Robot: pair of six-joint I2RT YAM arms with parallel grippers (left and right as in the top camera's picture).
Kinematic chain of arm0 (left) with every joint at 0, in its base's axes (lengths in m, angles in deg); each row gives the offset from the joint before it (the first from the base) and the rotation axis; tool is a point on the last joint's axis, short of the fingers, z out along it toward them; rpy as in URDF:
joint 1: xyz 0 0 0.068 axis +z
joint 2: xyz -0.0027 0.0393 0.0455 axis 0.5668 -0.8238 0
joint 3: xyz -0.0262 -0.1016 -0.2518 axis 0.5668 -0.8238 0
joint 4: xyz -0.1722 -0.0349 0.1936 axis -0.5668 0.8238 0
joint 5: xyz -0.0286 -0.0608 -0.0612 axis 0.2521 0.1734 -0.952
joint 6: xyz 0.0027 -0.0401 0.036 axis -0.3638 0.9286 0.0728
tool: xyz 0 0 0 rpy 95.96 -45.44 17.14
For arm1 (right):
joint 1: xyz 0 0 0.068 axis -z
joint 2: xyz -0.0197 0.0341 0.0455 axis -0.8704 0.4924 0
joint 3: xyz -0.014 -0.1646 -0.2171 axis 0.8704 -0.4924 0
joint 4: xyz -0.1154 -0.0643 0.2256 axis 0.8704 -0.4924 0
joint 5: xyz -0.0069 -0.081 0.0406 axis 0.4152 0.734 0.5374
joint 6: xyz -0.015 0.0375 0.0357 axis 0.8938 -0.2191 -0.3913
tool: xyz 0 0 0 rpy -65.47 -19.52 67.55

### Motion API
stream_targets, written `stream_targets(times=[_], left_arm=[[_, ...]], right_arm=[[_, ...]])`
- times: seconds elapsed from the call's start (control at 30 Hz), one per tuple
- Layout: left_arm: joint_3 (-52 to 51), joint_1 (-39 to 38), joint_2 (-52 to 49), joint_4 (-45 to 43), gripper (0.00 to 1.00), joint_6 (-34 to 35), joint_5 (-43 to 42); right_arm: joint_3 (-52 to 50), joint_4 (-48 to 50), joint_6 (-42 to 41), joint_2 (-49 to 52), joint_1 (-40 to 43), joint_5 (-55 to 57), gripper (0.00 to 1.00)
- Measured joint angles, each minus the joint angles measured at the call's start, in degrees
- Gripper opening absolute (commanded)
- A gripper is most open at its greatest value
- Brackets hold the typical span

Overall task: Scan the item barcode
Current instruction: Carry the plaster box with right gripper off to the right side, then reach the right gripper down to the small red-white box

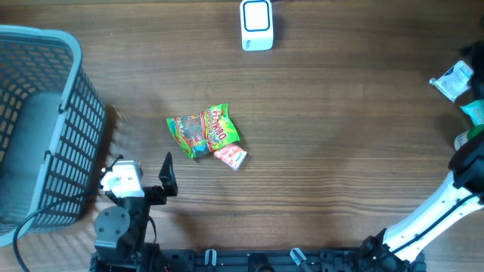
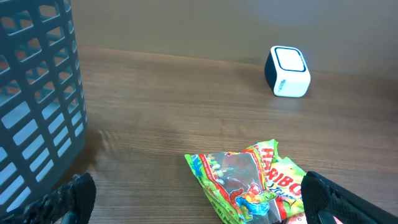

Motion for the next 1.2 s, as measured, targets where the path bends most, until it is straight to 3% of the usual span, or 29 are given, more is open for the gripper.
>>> stream_targets(times=[0.1, 0.23, 0.27, 0.37, 0.57, 0.7, 0.8, 0.93, 1.1, 1.2], left_arm=[[0.0, 0.0, 0.0, 0.0, 1.0, 0.0, -0.02], [0.0, 0.0, 0.0, 0.0, 1.0, 0.02, 0.0], [0.0, 0.0, 0.0, 0.0, 1.0, 0.0, 0.0], [0.0, 0.0, 0.0, -0.02, 1.0, 0.02, 0.0], [0.0, 0.0, 0.02, 0.02, 1.0, 0.02, 0.0], [0.0, 0.0, 0.0, 0.0, 1.0, 0.0, 0.0], [0.0, 0.0, 0.0, 0.0, 1.0, 0.0, 0.0], [0.0, 0.0, 0.0, 0.0, 1.0, 0.02, 0.0], [0.0, -0.02, 0.0, 0.0, 1.0, 0.0, 0.0], [0.0, 0.0, 0.0, 0.0, 1.0, 0.0, 0.0]], right_arm=[[1.49, -1.92, 0.31, -8.28, -4.37, -0.52, 1.0], [4.68, -15.34, 2.58, -19.54, -20.81, -1.73, 1.0], [4.44, -22.05, 3.34, -20.04, -29.55, -1.75, 0.99], [-0.9, -26.69, 3.61, -18.73, -41.16, -1.05, 1.0], [-16.39, -25.16, 8.44, -16.63, -61.9, -0.79, 1.0], [-23.67, -18.86, 11.43, -16.55, -67.12, -1.95, 0.95], [-29.9, -9.22, 13.38, -16.52, -67.47, -6.62, 0.95], [-36.46, -5.03, 16.96, -16.5, -67.47, -11.52, 0.95], [-37.81, -1.95, 18.27, -15.26, -67.47, -14.51, 0.92], [-37.79, -0.35, 18.18, -13.29, -67.47, -17.94, 0.85]])
